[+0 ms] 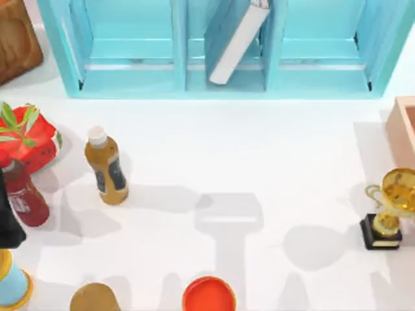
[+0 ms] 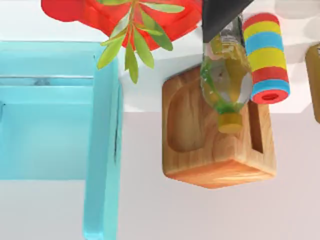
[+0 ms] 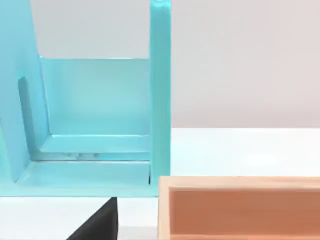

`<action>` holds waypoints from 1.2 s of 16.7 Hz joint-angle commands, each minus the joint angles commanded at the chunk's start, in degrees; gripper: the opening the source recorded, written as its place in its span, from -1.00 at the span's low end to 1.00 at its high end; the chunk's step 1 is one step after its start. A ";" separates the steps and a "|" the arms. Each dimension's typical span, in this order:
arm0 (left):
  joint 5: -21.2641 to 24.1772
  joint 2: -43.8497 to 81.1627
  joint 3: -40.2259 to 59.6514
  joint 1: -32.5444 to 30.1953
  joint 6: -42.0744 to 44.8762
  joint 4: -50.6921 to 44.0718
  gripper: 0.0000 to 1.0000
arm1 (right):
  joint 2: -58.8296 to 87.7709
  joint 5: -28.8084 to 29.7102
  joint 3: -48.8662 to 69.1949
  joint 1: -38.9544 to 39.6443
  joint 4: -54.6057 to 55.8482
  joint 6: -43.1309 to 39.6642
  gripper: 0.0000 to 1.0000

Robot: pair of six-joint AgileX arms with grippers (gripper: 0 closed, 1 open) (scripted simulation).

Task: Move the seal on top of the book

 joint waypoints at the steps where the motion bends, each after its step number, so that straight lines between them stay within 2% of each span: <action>1: 0.00 0.00 0.00 0.00 0.00 0.00 1.00 | 0.00 0.00 0.00 0.00 0.00 0.00 1.00; 5: 0.00 0.00 0.00 0.00 0.00 0.00 1.00 | 3.48 0.82 1.83 1.45 2.14 0.45 1.00; 9: 0.00 0.00 0.00 0.00 0.00 0.00 1.00 | 16.32 4.03 8.00 6.17 9.39 2.06 1.00; 14: 0.00 0.00 0.00 0.00 0.00 0.00 1.00 | 42.09 11.30 20.34 14.74 23.17 5.83 1.00; 20: 0.00 0.00 0.00 0.00 0.00 0.00 1.00 | 79.12 22.72 38.65 26.04 41.18 12.51 1.00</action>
